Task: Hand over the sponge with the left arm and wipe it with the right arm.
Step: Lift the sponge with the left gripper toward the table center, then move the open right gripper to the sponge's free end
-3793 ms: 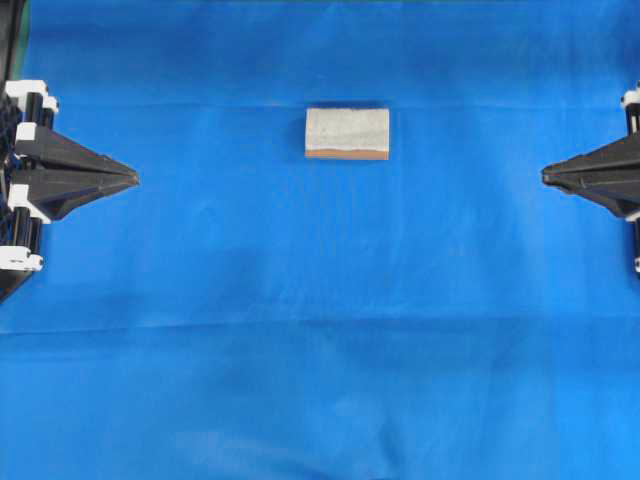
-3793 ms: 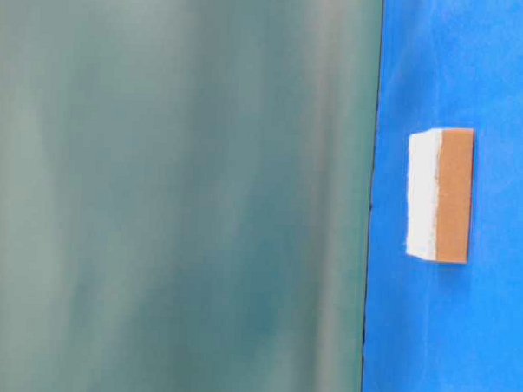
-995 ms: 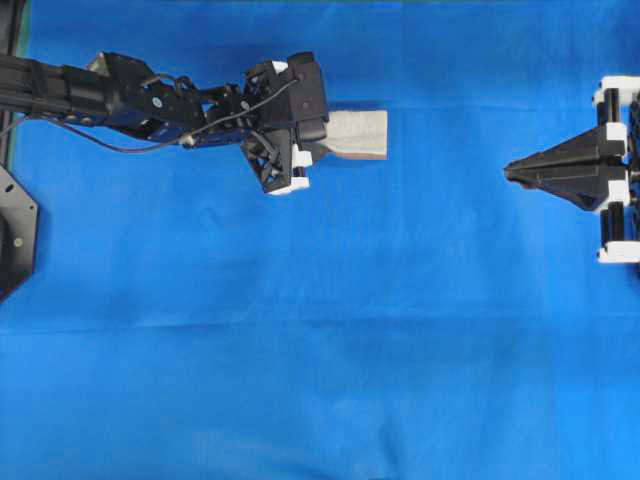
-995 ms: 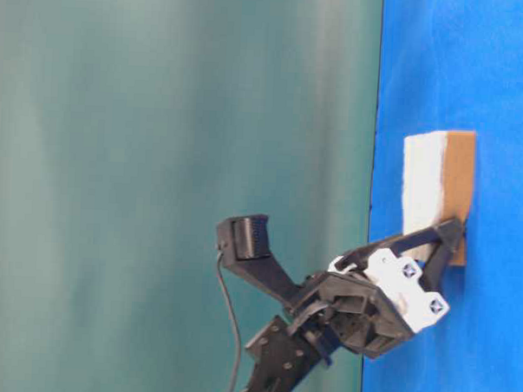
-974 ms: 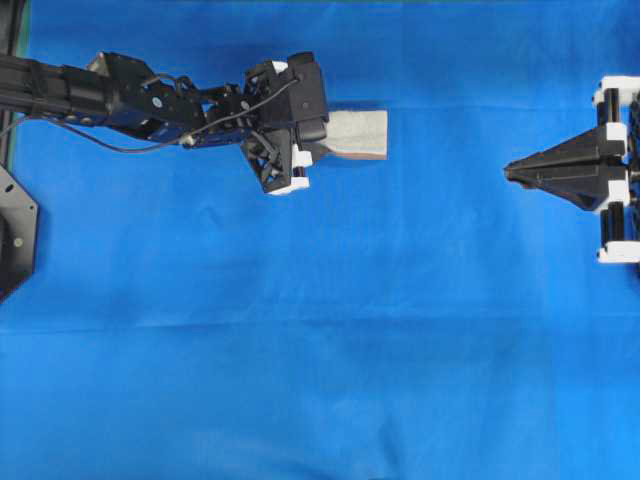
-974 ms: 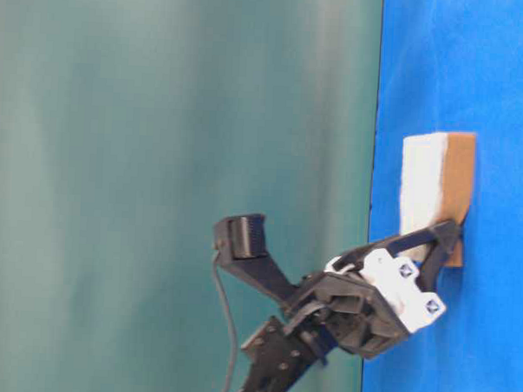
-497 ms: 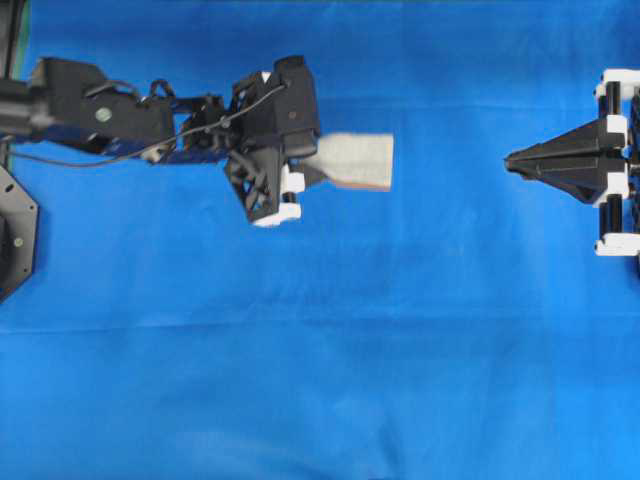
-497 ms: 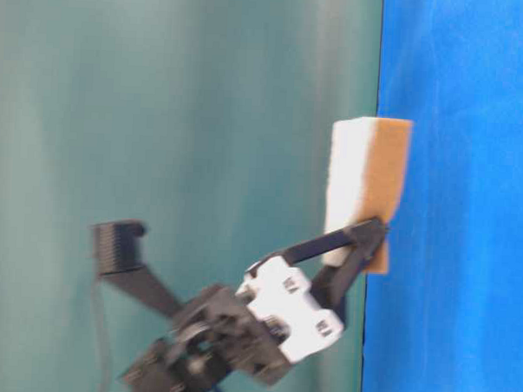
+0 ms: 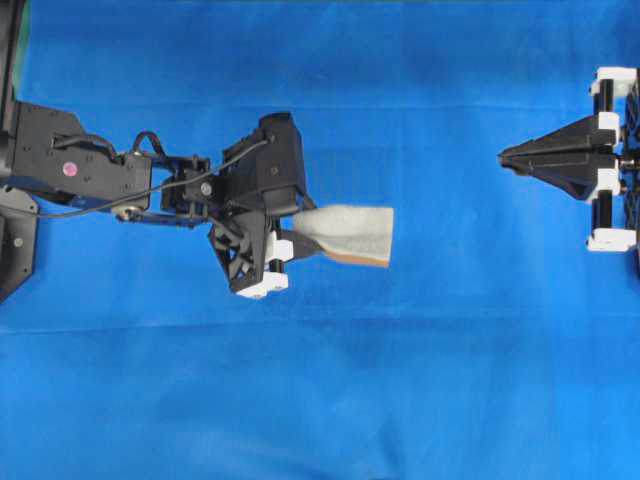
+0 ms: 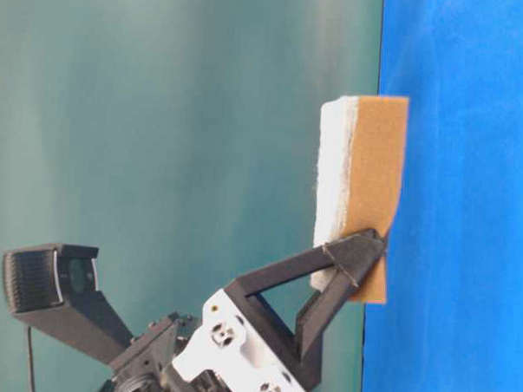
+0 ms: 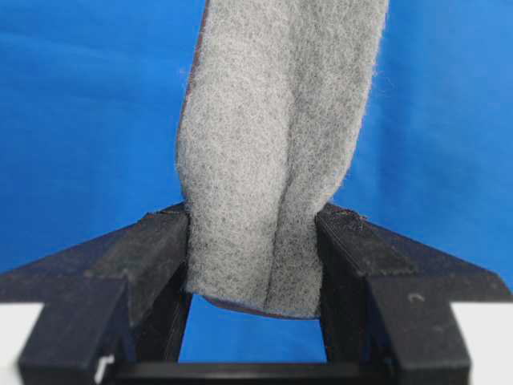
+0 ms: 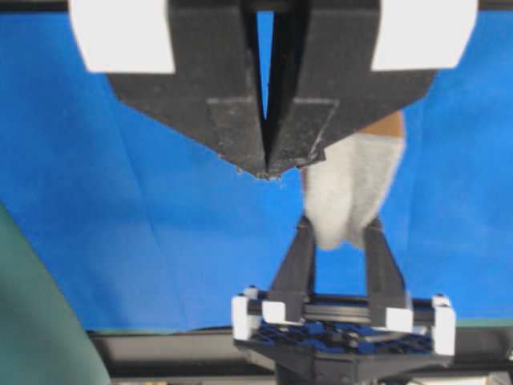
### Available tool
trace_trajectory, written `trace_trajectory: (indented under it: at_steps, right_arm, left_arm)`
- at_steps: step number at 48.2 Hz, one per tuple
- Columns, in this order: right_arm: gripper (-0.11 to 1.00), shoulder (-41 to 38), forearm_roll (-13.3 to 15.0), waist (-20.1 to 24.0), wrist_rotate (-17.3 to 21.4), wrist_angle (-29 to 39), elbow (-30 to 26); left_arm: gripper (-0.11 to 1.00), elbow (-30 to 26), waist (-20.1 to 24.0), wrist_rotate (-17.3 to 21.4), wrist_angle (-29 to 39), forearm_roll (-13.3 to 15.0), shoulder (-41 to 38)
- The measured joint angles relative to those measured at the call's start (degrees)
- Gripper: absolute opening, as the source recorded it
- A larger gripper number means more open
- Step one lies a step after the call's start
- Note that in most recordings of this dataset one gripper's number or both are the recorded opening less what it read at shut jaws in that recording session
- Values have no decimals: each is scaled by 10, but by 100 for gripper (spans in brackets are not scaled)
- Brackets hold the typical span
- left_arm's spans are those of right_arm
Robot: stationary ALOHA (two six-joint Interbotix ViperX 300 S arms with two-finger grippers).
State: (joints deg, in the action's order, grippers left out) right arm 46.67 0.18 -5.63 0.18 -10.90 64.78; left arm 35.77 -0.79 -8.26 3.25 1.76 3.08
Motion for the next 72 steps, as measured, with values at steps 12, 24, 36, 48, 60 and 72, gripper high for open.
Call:
trace_trajectory:
  at_steps: [12,24,36,48,60,72]
  right_arm:
    - [-1,-3,-1,0,3,0,1]
    - [0,-33,-4,21,33,0,-17]
    - [16,-113,-4,48,60,-2,-58]
    - [73,-200,-4,69,88,-7,-112]
    - [74,-279,-7,69,99,8,-165]
    - [74,-342,-8,69,100,42,-204]
  left_arm:
    - [37,-7,-3,-3,-1,1,-6]
    - [37,-9,-3,-3,0,1,-7]
    - [37,-10,-3,-3,-1,1,-7]
    - [37,-10,-3,-3,-1,1,-7]
    - [37,-9,-3,-3,0,1,-7]
    - [37,-10,-3,-1,0,1,-7]
